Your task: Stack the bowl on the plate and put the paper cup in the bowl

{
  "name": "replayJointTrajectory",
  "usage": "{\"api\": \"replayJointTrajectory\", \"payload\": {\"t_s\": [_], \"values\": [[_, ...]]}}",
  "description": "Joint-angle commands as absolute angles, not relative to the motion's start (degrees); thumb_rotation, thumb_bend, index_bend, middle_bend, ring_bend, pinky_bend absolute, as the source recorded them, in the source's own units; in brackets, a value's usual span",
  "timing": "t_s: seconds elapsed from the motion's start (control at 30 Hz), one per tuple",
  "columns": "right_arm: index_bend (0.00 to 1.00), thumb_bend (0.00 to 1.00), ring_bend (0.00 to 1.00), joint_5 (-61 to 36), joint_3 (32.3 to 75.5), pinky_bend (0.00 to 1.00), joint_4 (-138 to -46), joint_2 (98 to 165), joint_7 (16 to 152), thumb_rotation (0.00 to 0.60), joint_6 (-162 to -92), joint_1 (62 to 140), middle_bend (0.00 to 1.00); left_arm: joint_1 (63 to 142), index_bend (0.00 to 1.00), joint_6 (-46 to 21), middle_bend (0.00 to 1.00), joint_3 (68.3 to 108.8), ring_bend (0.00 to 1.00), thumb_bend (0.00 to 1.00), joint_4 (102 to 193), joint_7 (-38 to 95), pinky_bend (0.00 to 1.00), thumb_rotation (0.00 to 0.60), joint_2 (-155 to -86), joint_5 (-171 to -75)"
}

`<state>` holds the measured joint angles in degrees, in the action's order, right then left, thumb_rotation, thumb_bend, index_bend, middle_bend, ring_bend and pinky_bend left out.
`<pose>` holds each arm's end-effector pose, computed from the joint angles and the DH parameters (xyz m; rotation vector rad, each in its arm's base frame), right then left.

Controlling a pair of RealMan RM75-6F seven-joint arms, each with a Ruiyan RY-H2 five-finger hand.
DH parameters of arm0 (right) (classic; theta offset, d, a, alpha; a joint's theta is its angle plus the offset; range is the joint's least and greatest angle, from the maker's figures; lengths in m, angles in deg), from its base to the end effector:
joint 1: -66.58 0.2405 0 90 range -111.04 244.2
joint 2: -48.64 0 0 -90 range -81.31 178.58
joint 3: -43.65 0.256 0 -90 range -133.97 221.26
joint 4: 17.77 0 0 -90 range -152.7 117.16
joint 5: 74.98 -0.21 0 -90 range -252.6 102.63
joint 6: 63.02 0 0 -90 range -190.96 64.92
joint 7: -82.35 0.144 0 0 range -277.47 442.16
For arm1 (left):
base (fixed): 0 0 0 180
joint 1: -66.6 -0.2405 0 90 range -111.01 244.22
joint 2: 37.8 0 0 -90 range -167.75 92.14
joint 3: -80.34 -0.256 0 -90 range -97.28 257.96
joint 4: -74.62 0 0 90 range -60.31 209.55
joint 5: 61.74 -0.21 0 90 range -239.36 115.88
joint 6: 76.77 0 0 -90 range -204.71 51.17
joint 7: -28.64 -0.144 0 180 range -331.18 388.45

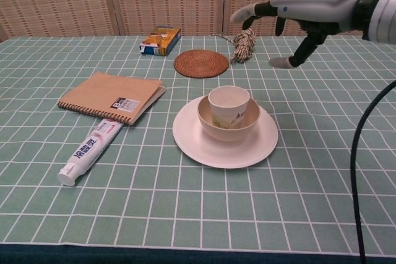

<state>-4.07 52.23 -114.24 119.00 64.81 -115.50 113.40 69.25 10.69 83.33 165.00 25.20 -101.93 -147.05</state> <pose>-0.1214 -0.3507 0.0635 2.0245 -0.6893 0.9269 -0.3232 0.1696 0.1689 -1.3559 -0.8269 -0.8282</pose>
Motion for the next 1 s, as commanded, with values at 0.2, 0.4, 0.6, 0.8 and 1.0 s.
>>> {"api": "replayJointTrajectory", "payload": {"t_s": [0.2,0.4,0.6,0.8,1.0], "values": [[0.2,0.35,0.11,-1.6,48.1,0.26,-120.9,110.1,64.0,0.6,-130.0,101.3,0.22,70.8,0.15,9.0,0.08,83.5,0.09,0.34,165.7,23.9,0.07,0.6,-102.2,-147.5],[0.2,0.35,0.12,3.4,44.4,0.26,-122.1,106.6,67.1,0.6,-140.3,92.1,0.22,71.6,0.15,7.7,0.08,83.4,0.09,0.34,166.4,22.8,0.07,0.6,-102.6,-147.3],[0.2,0.35,0.12,7.4,41.6,0.26,-121.5,104.8,70.0,0.6,-148.8,84.1,0.23,71.7,0.15,8.2,0.08,83.7,0.09,0.34,167.4,22.0,0.07,0.6,-102.7,-147.2],[0.2,0.35,0.13,9.2,40.0,0.26,-120.6,104.7,71.1,0.6,-152.7,78.8,0.23,71.7,0.15,8.9,0.08,83.7,0.09,0.34,168.8,20.6,0.07,0.6,-102.4,-147.4],[0.2,0.35,0.13,10.2,40.0,0.26,-119.5,105.4,72.3,0.6,-152.8,76.8,0.23,71.6,0.15,9.3,0.08,83.7,0.09,0.34,169.7,20.1,0.07,0.6,-102.0,-147.3]]}}
